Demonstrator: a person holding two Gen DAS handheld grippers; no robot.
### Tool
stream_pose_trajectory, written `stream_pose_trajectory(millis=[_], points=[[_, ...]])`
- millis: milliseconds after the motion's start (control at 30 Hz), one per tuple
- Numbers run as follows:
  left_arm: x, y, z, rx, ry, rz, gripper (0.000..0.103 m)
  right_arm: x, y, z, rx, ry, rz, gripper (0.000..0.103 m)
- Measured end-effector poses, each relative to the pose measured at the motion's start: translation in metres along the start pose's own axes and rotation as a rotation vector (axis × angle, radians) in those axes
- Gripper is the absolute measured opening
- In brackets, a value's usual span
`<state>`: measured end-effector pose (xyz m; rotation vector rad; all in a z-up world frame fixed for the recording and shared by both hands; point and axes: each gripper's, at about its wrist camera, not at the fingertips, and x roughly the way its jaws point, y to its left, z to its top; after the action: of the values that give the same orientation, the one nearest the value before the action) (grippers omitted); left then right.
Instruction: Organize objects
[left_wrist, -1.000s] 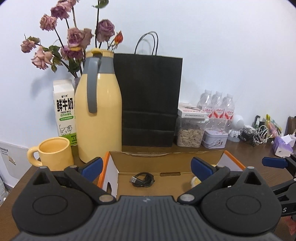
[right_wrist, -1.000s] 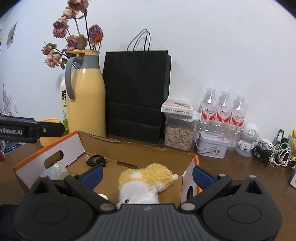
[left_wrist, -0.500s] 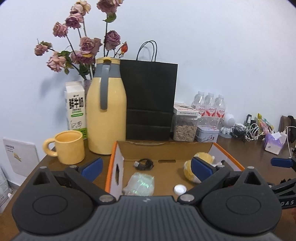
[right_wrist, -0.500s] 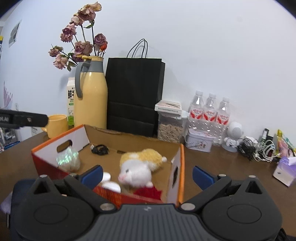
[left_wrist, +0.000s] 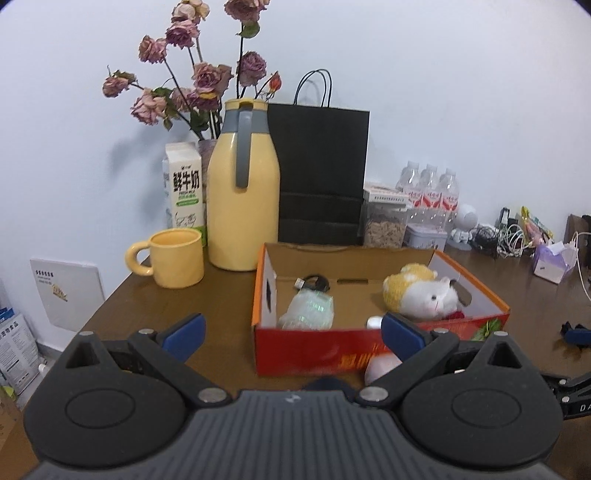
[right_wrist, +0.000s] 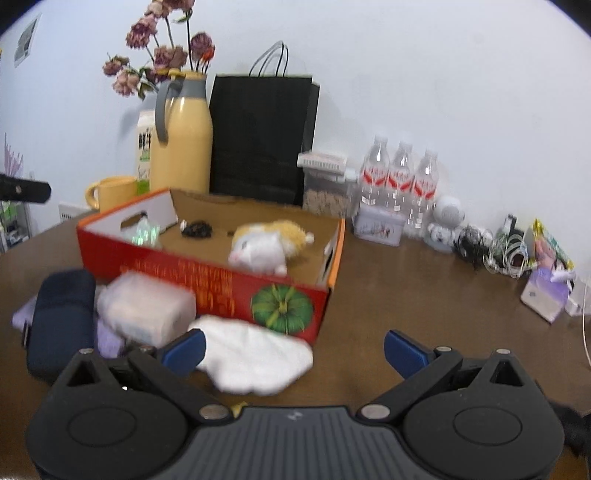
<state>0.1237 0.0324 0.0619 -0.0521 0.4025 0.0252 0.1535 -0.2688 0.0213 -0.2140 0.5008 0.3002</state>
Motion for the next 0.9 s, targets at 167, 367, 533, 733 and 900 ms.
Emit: stream_pose_trajectory(millis=[167, 367, 533, 733, 900], points=[[-0.007, 0.005, -0.012, -0.009, 0.025, 0.016, 0.103, 0.001, 0.000, -0.025, 0.001, 0.067, 0.013, 0.088], [-0.014, 0.008, -0.024, -0.018, 0.047, 0.033, 0.103, 0.006, 0.002, -0.038, 0.008, 0.114, 0.076, 0.065], [-0.019, 0.008, -0.031, -0.032, 0.062, 0.042, 0.103, 0.014, 0.009, -0.037, -0.001, 0.129, 0.117, 0.044], [-0.021, 0.006, -0.036, -0.036, 0.075, 0.041, 0.103, 0.019, 0.013, -0.037, 0.000, 0.130, 0.159, 0.026], [-0.020, 0.002, -0.038, -0.039, 0.087, 0.037, 0.103, 0.017, 0.013, -0.040, 0.002, 0.112, 0.152, 0.024]])
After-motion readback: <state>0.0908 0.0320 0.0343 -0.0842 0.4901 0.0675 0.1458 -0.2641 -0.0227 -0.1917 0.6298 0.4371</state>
